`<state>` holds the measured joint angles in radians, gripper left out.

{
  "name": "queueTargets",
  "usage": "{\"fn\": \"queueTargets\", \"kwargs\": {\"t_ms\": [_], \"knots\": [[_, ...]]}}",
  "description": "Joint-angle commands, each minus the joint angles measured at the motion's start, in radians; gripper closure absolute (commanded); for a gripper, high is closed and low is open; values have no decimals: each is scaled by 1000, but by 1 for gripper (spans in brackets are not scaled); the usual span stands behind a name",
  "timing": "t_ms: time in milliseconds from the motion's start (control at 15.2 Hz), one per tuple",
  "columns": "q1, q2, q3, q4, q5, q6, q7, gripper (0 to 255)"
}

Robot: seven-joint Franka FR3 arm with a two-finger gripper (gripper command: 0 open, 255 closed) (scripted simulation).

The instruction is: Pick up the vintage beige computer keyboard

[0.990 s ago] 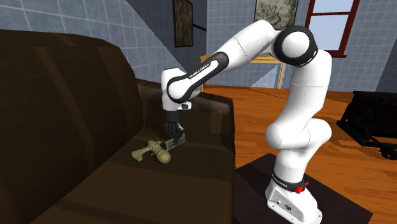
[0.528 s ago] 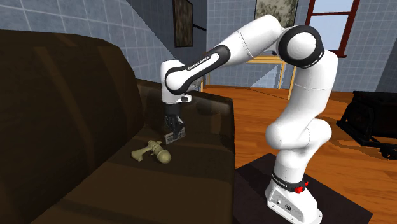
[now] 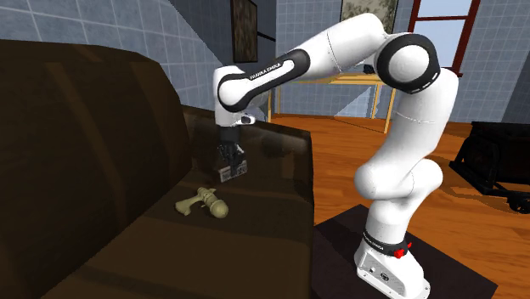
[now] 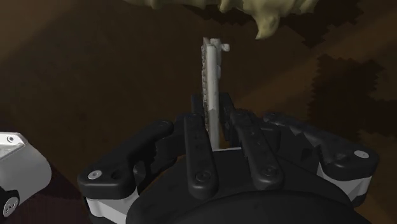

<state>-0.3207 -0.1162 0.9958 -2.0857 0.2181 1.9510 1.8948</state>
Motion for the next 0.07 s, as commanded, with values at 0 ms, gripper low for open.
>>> {"fn": "queueTargets", "kwargs": {"t_ms": [0], "knots": [[0,-4,-2,5,3,-8,-2,255]]}}
